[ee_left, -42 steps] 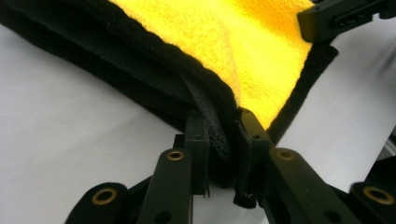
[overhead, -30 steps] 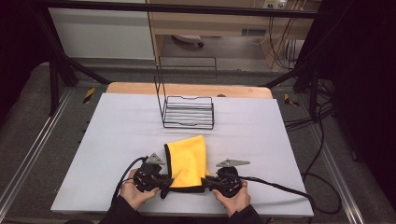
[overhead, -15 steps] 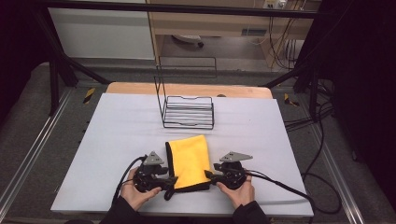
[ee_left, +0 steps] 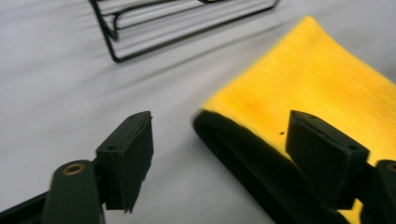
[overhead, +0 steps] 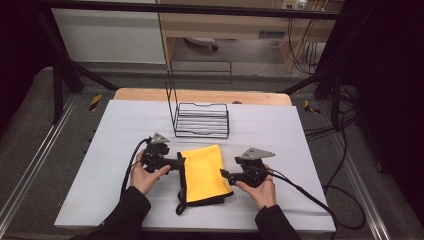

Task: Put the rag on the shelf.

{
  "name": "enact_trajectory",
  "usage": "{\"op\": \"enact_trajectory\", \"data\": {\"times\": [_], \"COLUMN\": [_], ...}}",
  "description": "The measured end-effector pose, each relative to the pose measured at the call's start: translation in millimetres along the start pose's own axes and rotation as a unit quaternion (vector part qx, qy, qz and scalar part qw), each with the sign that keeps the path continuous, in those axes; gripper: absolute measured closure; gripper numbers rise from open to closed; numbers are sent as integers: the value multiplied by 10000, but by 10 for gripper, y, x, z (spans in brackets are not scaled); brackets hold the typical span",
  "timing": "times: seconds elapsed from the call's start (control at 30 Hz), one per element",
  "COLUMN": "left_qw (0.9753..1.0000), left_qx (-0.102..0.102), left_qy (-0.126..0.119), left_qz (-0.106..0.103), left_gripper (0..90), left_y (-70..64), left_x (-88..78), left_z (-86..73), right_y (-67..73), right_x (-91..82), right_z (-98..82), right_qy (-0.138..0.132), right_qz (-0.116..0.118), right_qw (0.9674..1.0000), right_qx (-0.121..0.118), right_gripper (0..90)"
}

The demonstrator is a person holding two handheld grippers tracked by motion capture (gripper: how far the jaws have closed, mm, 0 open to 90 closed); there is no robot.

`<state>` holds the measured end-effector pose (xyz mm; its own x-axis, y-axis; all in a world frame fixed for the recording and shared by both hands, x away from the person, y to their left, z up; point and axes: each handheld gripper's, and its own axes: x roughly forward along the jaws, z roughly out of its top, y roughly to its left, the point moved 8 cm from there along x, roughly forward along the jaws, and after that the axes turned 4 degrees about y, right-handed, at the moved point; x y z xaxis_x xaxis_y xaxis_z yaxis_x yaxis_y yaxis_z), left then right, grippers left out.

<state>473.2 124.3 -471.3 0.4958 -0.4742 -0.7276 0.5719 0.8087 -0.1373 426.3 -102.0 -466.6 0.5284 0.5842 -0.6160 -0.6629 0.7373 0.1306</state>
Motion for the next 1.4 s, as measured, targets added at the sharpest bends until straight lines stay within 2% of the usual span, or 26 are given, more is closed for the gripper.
{"op": "enact_trajectory", "data": {"times": [0.07,0.17,0.27,0.37,0.43,0.53,0.57,0.67,0.77,0.83,0.97,1.07,1.17,1.23,1.27,1.3,1.4], "left_qw": [10000,9998,10000,10000,10000,10000,10000,10000,9999,9999,9998,9997,9996,9994,9995,9995,9995], "left_qx": [-19,128,38,71,53,54,41,-37,-91,-49,-94,-45,-100,-125,-122,-116,-36], "left_qy": [-3,7,-40,-22,-33,-29,-26,-22,-9,44,100,203,192,197,170,169,193], "left_qz": [3,134,29,56,29,9,-4,-43,-106,-94,-118,-87,-154,-243,-251,-252,-259], "left_gripper": [280,302,295,281,274,275,277,286,303,325,374,402,443,475,503,518,553], "left_y": [23,41,48,54,53,53,55,68,64,60,55,44,31,15,7,-1,-22], "left_x": [65,143,164,159,158,171,183,236,298,336,409,458,486,516,525,531,545], "left_z": [53,95,107,100,101,102,101,103,101,87,86,82,89,86,90,94,102], "right_y": [-84,-171,-221,-282,-308,-323,-335,-375,-407,-401,-439,-448,-441,-421,-408,-397,-437], "right_x": [64,225,440,648,745,795,786,711,661,651,662,698,684,678,688,701,754], "right_z": [89,229,334,384,374,305,297,305,324,327,303,282,308,329,335,330,284], "right_qy": [-31,-30,38,180,316,578,568,497,419,386,479,505,334,283,277,311,473], "right_qz": [-29,-98,-145,-222,-161,-53,-73,-90,-135,-179,-310,-344,-277,-112,-32,31,-47], "right_qw": [9999,9999,9998,9993,9989,9978,9981,9985,9987,9990,9983,9980,9987,9985,9984,9983,9979], "right_qx": [125,131,143,237,315,328,242,212,240,118,129,156,254,464,495,489,447], "right_gripper": [296,339,385,459,515,704,781,842,852,856,860,846,753,644,608,572,544]}}
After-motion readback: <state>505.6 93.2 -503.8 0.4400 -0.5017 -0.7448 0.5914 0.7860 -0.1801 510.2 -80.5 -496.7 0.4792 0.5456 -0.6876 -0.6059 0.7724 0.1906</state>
